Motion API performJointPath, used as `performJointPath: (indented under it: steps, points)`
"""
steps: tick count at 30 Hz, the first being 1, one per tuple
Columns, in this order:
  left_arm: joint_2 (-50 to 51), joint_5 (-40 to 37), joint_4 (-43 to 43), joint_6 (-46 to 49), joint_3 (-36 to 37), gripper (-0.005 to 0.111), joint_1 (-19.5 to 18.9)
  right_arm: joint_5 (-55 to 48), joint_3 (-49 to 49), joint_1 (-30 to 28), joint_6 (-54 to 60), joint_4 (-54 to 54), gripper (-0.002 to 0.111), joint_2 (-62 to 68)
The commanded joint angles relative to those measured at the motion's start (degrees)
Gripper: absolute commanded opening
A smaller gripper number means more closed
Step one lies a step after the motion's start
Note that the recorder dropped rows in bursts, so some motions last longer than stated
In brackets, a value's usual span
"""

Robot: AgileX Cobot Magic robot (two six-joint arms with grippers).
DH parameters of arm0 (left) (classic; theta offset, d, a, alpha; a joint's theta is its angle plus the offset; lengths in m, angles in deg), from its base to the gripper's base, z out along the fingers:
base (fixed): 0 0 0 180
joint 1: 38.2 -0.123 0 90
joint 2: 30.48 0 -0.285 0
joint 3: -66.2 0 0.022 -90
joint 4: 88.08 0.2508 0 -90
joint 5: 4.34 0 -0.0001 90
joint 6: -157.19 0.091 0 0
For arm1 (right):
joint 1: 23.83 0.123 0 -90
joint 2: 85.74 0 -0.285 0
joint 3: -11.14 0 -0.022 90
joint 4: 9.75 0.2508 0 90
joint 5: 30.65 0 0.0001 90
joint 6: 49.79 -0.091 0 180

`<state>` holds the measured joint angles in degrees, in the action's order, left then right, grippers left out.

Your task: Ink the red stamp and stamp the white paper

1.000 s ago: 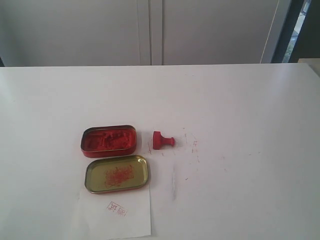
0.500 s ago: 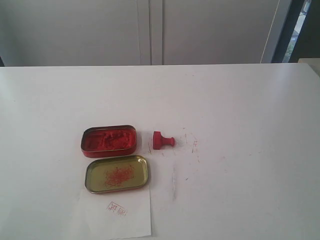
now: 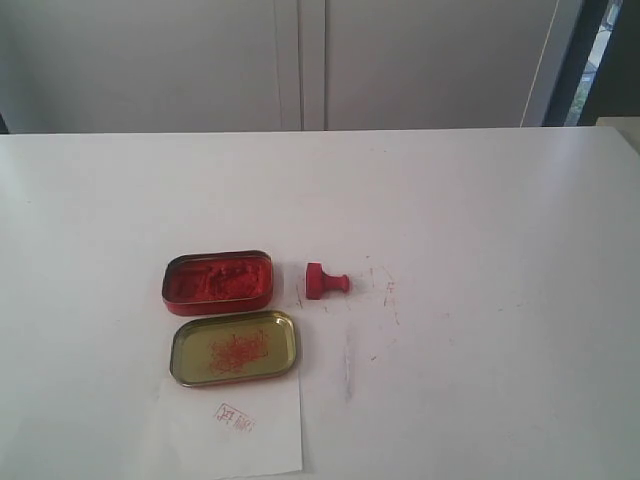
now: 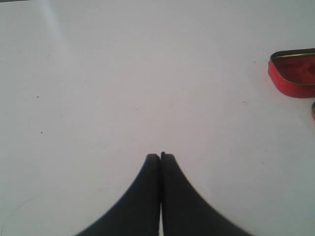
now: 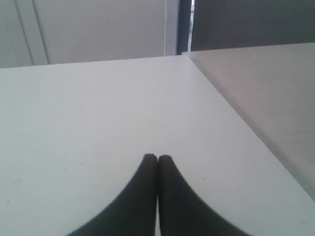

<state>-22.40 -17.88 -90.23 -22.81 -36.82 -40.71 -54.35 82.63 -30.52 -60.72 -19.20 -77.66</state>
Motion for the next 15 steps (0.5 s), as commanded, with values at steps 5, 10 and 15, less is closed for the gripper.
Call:
performJointPath:
  steps: [5,10,15]
  points:
    - [-0.3,0.2,-0.4,0.0,0.2,0.0,-0.2,4.1,5.7,-0.2,0.5,-0.9,0.0,-0.3]
    - [-0.3,0.2,-0.4,0.0,0.2,0.0,-0.2,4.1,5.7,-0.2,0.4,-0.9,0.0,-0.3]
    - [-0.3,0.2,-0.4,0.0,0.2,0.0,-0.2,4.1,5.7,-0.2,0.4,-0.9,0.0,-0.3]
